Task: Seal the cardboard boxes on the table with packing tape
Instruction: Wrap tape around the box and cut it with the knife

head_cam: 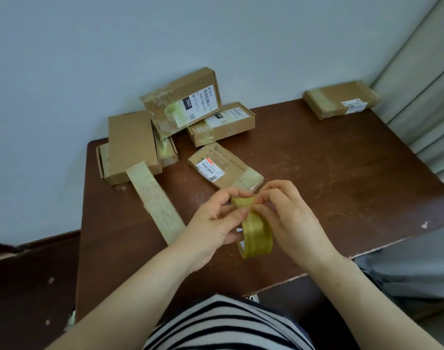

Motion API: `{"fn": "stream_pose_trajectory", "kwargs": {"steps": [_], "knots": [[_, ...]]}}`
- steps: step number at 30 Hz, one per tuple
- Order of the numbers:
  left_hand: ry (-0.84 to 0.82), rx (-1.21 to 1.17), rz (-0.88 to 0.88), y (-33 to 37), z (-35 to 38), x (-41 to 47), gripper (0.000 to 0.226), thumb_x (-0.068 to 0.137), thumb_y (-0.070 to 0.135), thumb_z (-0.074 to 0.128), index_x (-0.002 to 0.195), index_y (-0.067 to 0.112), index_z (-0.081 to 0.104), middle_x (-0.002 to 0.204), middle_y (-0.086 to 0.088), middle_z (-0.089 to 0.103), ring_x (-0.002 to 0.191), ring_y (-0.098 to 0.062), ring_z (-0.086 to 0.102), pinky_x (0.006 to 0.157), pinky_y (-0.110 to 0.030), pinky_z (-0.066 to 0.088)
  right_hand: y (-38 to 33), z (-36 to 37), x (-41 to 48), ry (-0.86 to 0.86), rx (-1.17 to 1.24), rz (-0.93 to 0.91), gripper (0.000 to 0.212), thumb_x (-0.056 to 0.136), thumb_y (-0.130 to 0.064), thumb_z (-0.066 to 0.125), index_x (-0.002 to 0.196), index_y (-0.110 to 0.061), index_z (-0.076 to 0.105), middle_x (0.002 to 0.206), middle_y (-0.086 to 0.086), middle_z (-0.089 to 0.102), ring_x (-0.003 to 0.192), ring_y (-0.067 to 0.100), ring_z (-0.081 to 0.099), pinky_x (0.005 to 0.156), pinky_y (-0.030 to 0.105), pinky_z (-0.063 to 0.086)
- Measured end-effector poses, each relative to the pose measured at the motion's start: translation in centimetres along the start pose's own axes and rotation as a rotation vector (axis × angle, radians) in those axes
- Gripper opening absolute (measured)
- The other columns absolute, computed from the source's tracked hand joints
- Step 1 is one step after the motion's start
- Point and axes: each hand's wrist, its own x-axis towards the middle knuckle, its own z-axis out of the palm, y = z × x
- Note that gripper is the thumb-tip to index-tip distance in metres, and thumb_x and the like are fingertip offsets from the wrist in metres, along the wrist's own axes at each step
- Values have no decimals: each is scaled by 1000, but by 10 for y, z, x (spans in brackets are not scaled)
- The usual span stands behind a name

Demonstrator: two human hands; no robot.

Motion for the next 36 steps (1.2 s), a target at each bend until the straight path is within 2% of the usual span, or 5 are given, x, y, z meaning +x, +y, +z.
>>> {"fn": "stream_pose_trajectory", "kwargs": {"steps": [9,16,22,27,36], "knots": [[155,16,1,-20,11,8,1,85,4,64,85,4,63,76,-9,71,73,-18,70,62,-29,58,22,3,-3,57,321,181,12,86,-12,68,82,-23,65,103,-8,56,86,-3,59,71,8,46],[118,79,-89,-26,15,16,8,91,10,60,95,9,67,96,-13,70,85,-22,70,71,-32,58,46,5,-13,-179,738,390,63,75,-4,77,126,-33,54,96,-12,74,93,5,69,73,21,56],[303,771,66,-4,-52,29,75,82,-14,43,142,31,38,129,2,56,121,-16,54,95,-30,47,86,26,-14,-72,-22,415,53,83,-19,72,130,-24,46,110,-4,68,97,19,65,72,31,50],[60,1836,-94,3,-116,23,94,78,-10,51,152,29,9,160,-1,-9,145,-18,-19,115,-40,-13,111,59,-18,-191,-389,444,32,94,-16,52,124,-17,40,90,1,62,74,26,62,56,32,46],[150,1938,52,-9,-121,9,76,76,67,59,142,36,36,126,3,51,125,-22,35,117,-40,0,42,85,5,-49,11,215,28,89,-11,54,116,-17,59,109,-2,58,105,21,56,86,32,44]]}}
